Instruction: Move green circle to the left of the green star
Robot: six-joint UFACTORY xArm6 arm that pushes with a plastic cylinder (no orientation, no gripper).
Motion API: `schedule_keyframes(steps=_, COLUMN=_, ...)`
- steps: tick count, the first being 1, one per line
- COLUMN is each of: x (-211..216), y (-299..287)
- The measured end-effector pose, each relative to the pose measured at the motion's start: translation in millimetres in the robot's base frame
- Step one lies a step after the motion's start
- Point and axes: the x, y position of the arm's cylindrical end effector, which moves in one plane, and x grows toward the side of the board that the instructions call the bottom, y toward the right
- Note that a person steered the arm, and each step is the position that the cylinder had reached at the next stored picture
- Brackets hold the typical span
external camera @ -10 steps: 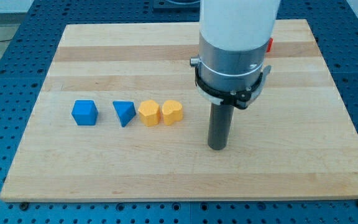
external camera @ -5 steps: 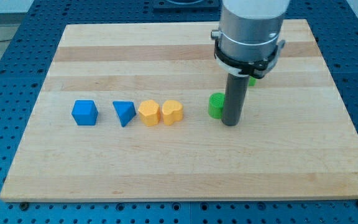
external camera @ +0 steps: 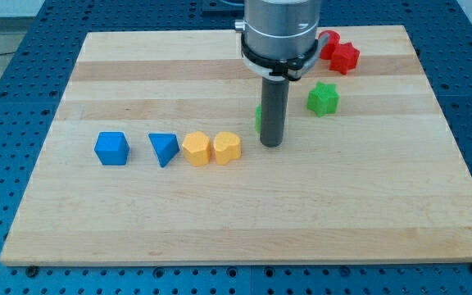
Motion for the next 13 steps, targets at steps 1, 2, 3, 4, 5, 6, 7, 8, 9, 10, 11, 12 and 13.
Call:
schedule_keyframes(steps=1, x=-12.9, y=-0.7)
schedule_keyframes(steps=2, x=-28.4, y=-0.8)
schedule_keyframes(steps=3, x=-32.5, y=-10.6)
schedule_keyframes(steps=4, x=-35.8, y=-20.9)
schedule_keyframes(steps=5, x=-37.4, y=-27.3)
schedule_keyframes(steps=6, x=-38.3, y=-32.0)
schedule_keyframes(steps=7, x=-41.5, y=-27.6)
schedule_keyframes(steps=8, x=-44.2, y=-27.5)
schedule_keyframes(steps=9, x=-45.9, y=-28.0)
schedule_keyframes(steps=10, x=-50.6, y=-49.6)
schedule_keyframes(steps=11, x=-67.8, y=-62.1)
schedule_keyframes(steps=12, x=-76.7, y=-53.6)
schedule_keyframes(steps=13, x=-76.8, y=-36.1)
